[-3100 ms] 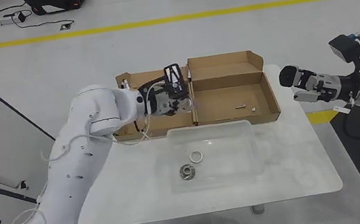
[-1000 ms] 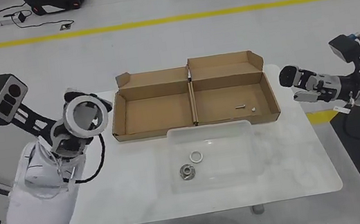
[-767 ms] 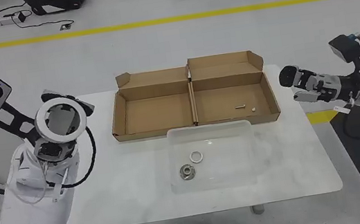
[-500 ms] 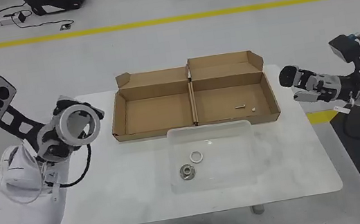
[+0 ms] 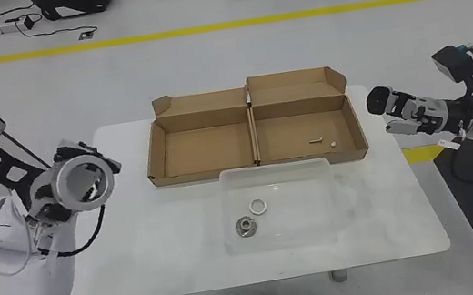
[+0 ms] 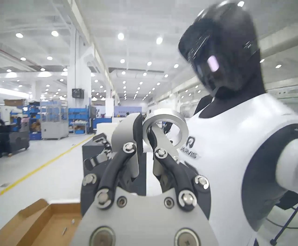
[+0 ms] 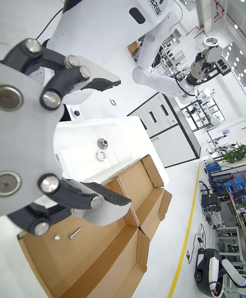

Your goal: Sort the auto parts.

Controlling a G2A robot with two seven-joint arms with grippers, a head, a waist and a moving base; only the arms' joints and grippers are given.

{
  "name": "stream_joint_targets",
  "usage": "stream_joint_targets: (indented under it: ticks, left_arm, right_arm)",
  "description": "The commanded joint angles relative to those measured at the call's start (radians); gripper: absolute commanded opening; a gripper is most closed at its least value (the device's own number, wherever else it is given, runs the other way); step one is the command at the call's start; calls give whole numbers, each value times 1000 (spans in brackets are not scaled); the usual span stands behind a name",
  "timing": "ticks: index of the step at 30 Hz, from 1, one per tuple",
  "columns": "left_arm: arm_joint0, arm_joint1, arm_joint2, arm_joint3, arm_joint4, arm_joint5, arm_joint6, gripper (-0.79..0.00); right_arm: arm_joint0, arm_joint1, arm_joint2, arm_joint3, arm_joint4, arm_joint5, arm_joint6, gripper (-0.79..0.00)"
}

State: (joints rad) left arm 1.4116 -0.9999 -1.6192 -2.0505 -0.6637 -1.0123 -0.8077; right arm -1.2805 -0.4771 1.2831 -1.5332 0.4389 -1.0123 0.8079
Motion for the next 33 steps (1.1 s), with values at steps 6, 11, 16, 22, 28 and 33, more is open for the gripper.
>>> stream_joint_targets:
  ticks: [6,11,16,22,28,33]
  left_arm:
    - [15,7,-27,-12,-116,0,0,-785]
    - [22,15,-38,-14,-108,0,0,-785]
    - [22,25,-34,-23,-37,0,0,-785]
    - [21,48,-22,1,130,0,0,-785]
    - [20,65,-6,23,191,0,0,-785]
    - [19,79,4,36,216,0,0,-785]
  right_arm:
    - [0,0,0,0,0,0,0,0]
    - [0,0,0,0,0,0,0,0]
    - [0,0,0,0,0,0,0,0]
    - [0,0,0,0,0,0,0,0]
    - [0,0,0,0,0,0,0,0]
    - [0,0,0,0,0,0,0,0]
